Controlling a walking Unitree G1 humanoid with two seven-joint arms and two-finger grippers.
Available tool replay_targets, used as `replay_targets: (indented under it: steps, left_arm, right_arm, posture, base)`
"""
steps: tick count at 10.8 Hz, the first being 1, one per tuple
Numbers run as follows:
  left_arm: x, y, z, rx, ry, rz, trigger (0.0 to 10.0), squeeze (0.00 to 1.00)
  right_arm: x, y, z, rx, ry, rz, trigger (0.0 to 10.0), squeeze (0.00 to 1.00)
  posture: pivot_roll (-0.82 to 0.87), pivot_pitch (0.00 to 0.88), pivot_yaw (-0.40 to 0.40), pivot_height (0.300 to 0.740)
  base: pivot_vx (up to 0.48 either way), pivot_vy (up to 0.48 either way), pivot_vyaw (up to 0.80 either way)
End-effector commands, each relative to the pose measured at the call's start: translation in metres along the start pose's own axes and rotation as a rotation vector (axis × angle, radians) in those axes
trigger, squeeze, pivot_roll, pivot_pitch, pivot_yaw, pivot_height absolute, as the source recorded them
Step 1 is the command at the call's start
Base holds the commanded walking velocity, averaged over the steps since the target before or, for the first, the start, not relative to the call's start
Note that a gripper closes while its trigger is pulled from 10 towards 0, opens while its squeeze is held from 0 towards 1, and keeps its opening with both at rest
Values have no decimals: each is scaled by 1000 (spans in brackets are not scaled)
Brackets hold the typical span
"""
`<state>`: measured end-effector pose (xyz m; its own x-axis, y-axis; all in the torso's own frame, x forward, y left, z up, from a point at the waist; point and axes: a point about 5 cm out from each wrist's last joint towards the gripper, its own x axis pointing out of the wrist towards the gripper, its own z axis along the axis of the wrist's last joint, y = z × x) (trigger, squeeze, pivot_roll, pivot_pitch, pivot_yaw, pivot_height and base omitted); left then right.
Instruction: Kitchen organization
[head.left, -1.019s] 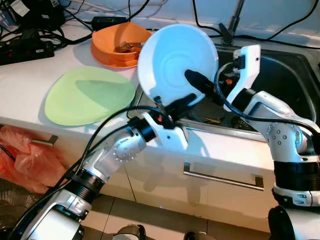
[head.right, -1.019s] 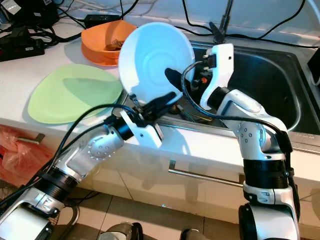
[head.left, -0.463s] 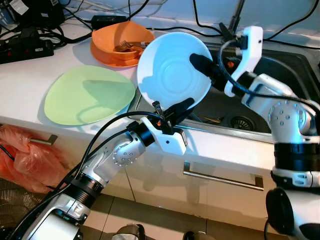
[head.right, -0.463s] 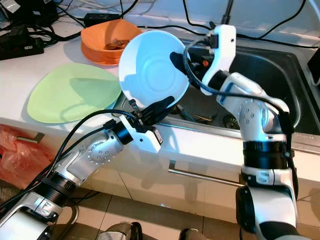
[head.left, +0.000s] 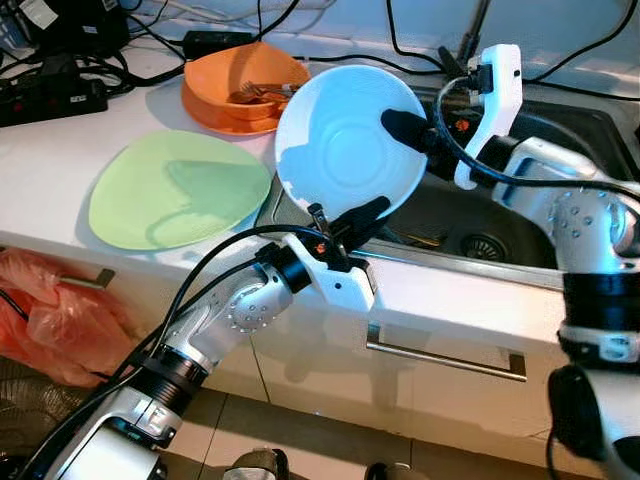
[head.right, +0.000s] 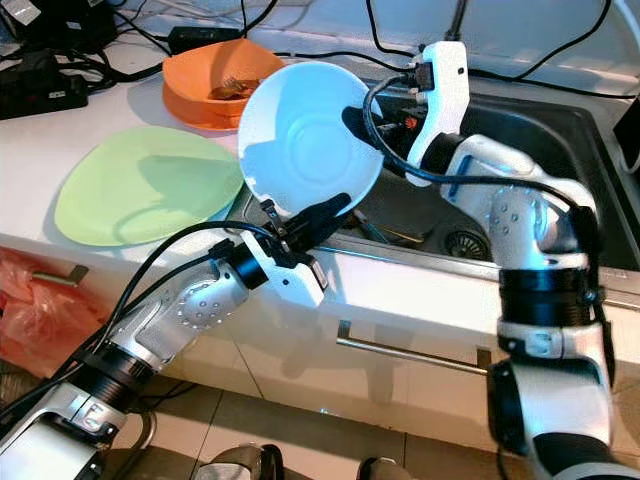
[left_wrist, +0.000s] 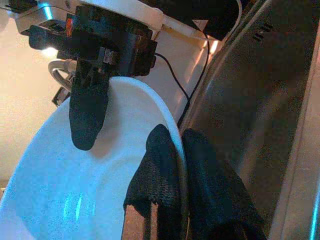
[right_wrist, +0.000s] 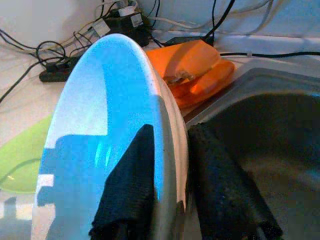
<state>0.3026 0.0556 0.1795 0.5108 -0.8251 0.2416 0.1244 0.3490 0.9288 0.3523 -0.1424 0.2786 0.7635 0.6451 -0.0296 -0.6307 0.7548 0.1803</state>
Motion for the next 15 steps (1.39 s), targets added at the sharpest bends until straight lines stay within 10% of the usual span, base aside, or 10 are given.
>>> replay_targets:
  steps: [1,2,3,4,5,12,15]
  left_arm:
    - [5,8,11,21,-77,49,0,0]
    - [6,8,11,22,-78,49,1020,0]
    - [6,7,12,14,-83,43,3765,1000]
    - [6,7,12,10,-86,41,4784,1000]
    - [7,6,12,5,-87,39,10000,1000]
    - [7,15,23,-40,-170,115,10000,1000]
    - [13,34,39,-127,-246,204,10000,1000]
  right_arm:
    - [-4,-14,-15,18,96,-51,0,0]
    - [-5,-14,-15,15,111,-43,0,0]
    - [-5,-14,-16,15,119,-36,0,0]
    - [-4,-14,-16,19,121,-35,0,0]
    - [-4,-15,-16,23,119,-39,0,0]
    - [-3,-21,-20,57,77,-98,0,0]
    - [-4,-45,-8,82,-85,-304,0,0]
  posture:
    - [69,124,-25,740]
    - [68,124,-26,740]
    - [67,124,-26,740]
    - [67,124,-26,740]
    - [67,124,-26,740]
    - [74,111,-26,740]
    - [77,112,-29,740]
  base:
    - [0,0,0]
    - [0,0,0]
    - [0,0,0]
    - [0,0,0]
    - [0,0,0]
    - [0,0,0]
    - [0,0,0]
